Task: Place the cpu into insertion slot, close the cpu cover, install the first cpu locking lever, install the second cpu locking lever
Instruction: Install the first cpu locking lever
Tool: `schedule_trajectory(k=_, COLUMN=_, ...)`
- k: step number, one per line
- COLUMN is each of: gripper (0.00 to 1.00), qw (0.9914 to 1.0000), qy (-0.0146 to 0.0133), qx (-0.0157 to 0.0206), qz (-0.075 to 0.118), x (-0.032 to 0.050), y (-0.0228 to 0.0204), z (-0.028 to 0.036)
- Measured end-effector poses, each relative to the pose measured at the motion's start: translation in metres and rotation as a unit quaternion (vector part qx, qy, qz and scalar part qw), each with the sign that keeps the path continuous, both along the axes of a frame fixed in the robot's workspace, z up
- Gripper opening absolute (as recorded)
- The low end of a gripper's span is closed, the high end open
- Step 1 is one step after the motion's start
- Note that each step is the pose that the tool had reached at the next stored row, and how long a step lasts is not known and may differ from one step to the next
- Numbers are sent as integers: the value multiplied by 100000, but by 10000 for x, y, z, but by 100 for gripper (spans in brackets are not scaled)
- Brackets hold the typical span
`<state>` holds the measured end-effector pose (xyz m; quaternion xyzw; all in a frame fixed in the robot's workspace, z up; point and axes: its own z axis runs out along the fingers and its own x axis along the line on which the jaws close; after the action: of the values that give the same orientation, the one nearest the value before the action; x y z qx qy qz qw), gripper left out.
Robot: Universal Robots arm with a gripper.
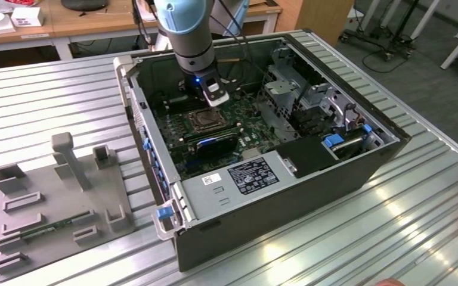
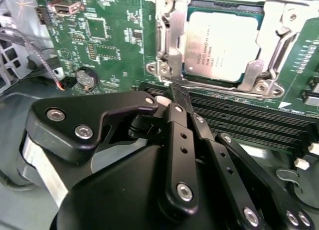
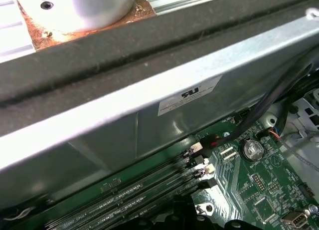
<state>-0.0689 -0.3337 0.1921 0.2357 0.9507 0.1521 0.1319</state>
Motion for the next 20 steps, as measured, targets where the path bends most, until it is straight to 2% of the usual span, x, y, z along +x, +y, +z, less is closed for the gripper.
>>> schedule_trajectory(k=1, gripper=10, qw=99999, qy=-475, qx=2, qz=-1, x=0, y=0, z=0)
schedule_trajectory(k=2, gripper=10, qw=99998, qy=-617, qx=2, qz=2, x=0, y=0, z=0)
schedule_trajectory(k=7, gripper=10, qw=99998, qy=-639, qx=4, qz=1, x=-4, y=-4, z=-1)
schedule_trajectory(k=11, gripper=10, qw=99997, qy=-820, qx=7, qz=2, x=-14, y=-21, z=-15)
schedule_trajectory(k=12, gripper=10, qw=99996, qy=-936, qx=12, qz=-4, x=-18, y=-23, z=-20)
schedule_trajectory(k=15, gripper=10, qw=99988, qy=-1570, qx=9, qz=0, x=-31, y=-25, z=-28)
schedule_trajectory(k=17, gripper=10, qw=99982, qy=-1882, qx=11, qz=4, x=-38, y=-25, z=-32)
schedule_trajectory(k=20, gripper=10, qw=99980, qy=-2017, qx=5, qz=4, x=-54, y=-25, z=-32)
